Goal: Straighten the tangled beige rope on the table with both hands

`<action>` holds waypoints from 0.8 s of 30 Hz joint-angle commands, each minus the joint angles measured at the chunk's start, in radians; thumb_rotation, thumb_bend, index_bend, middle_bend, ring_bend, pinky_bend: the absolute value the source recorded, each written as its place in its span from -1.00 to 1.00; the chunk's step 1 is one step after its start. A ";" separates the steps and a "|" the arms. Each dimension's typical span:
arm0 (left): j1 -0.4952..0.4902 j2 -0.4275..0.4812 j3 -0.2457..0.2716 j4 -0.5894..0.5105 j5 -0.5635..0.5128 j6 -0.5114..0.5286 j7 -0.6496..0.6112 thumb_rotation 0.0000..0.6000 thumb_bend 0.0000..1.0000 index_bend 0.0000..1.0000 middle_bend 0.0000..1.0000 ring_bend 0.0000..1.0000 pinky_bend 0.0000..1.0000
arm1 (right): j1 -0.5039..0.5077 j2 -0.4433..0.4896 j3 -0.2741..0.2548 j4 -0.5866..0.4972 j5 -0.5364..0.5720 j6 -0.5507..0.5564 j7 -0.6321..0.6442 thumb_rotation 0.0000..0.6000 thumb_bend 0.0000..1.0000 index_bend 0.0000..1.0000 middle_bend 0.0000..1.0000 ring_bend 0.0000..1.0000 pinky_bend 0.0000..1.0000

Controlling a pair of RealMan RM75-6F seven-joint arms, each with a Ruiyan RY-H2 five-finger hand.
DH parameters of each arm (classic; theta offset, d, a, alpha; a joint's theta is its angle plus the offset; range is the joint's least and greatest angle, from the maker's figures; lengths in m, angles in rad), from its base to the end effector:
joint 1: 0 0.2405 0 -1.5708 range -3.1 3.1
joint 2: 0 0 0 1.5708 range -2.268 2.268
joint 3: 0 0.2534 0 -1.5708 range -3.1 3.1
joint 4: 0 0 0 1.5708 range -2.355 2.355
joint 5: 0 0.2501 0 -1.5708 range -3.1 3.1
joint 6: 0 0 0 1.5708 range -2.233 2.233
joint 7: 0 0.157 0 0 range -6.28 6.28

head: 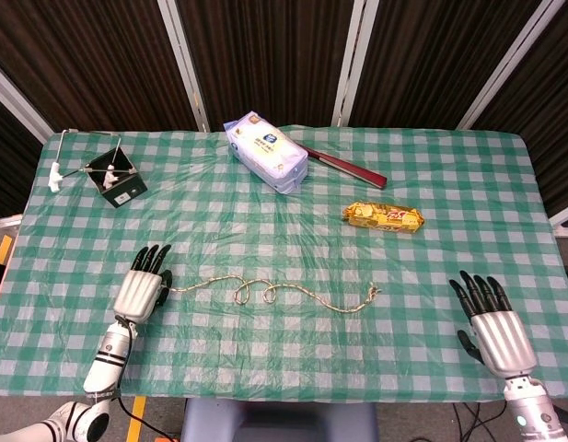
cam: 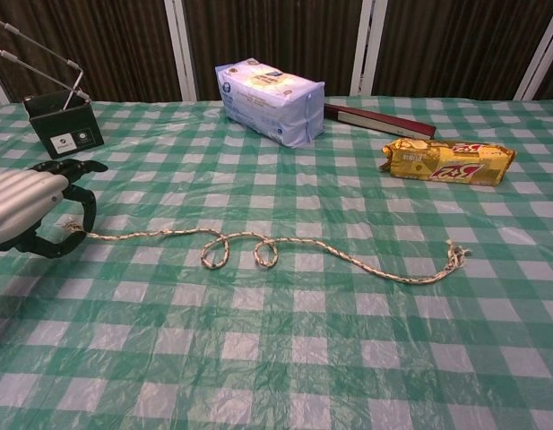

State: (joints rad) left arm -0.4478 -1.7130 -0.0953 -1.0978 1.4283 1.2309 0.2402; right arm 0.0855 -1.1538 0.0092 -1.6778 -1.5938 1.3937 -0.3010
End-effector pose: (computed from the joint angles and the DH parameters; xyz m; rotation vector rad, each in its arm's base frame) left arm -0.2607 0.3144 -0.0597 -1.6862 -0.7337 -0.8675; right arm -0.2979 -0.1831 0.0788 1.6182 -0.7802 0.7359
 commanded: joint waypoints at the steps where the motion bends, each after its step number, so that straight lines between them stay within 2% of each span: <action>1: 0.001 0.003 0.001 -0.005 0.001 0.003 0.003 1.00 -0.08 0.32 -0.88 -1.00 -0.80 | 0.025 -0.008 0.015 -0.008 0.012 -0.030 -0.015 1.00 -0.17 -0.96 -1.00 -1.00 -1.00; 2: 0.002 0.004 0.003 -0.011 0.003 0.004 0.004 1.00 -0.08 0.32 -0.88 -1.00 -0.79 | 0.044 -0.013 0.025 -0.010 0.016 -0.051 -0.021 1.00 -0.17 -0.92 -1.00 -1.00 -1.00; 4: 0.003 0.008 0.007 -0.023 0.006 0.005 0.012 1.00 -0.08 0.32 -0.88 -1.00 -0.79 | 0.102 -0.028 0.052 -0.016 0.037 -0.123 -0.047 1.00 -0.17 -0.72 -1.00 -1.00 -1.00; 5: 0.004 0.008 0.009 -0.031 0.006 0.008 0.022 1.00 -0.08 0.32 -0.88 -1.00 -0.79 | 0.179 -0.064 0.085 0.007 0.040 -0.208 -0.109 1.00 -0.17 -0.65 -1.00 -1.00 -1.00; 6: 0.005 0.009 0.008 -0.036 0.004 0.008 0.027 1.00 -0.08 0.32 -0.88 -1.00 -0.79 | 0.208 -0.090 0.099 0.028 0.056 -0.243 -0.143 1.00 -0.17 -0.55 -1.00 -1.00 -1.00; 8: 0.006 0.010 0.006 -0.043 0.002 0.011 0.031 1.00 -0.08 0.32 -0.88 -1.00 -0.79 | 0.249 -0.139 0.109 0.065 0.079 -0.290 -0.203 1.00 -0.17 -0.40 -1.00 -1.00 -1.00; 12: 0.009 0.013 0.011 -0.048 0.004 0.014 0.034 1.00 -0.08 0.32 -0.88 -1.00 -0.79 | 0.307 -0.221 0.122 0.133 0.096 -0.335 -0.226 1.00 -0.17 -0.17 -1.00 -1.00 -1.00; 17: 0.010 0.020 0.009 -0.052 0.005 0.020 0.034 1.00 -0.08 0.31 -0.88 -1.00 -0.79 | 0.363 -0.284 0.118 0.194 0.121 -0.392 -0.271 1.00 -0.17 -0.07 -1.00 -1.00 -1.00; 24: 0.010 0.025 0.007 -0.048 0.000 0.016 0.025 1.00 -0.08 0.31 -0.88 -1.00 -0.79 | 0.389 -0.322 0.083 0.218 0.111 -0.401 -0.291 1.00 -0.17 0.04 -1.00 -1.00 -1.00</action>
State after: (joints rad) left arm -0.4379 -1.6885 -0.0879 -1.1457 1.4283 1.2466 0.2655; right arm 0.4713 -1.4717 0.0978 -1.4627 -1.4777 0.9933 -0.5917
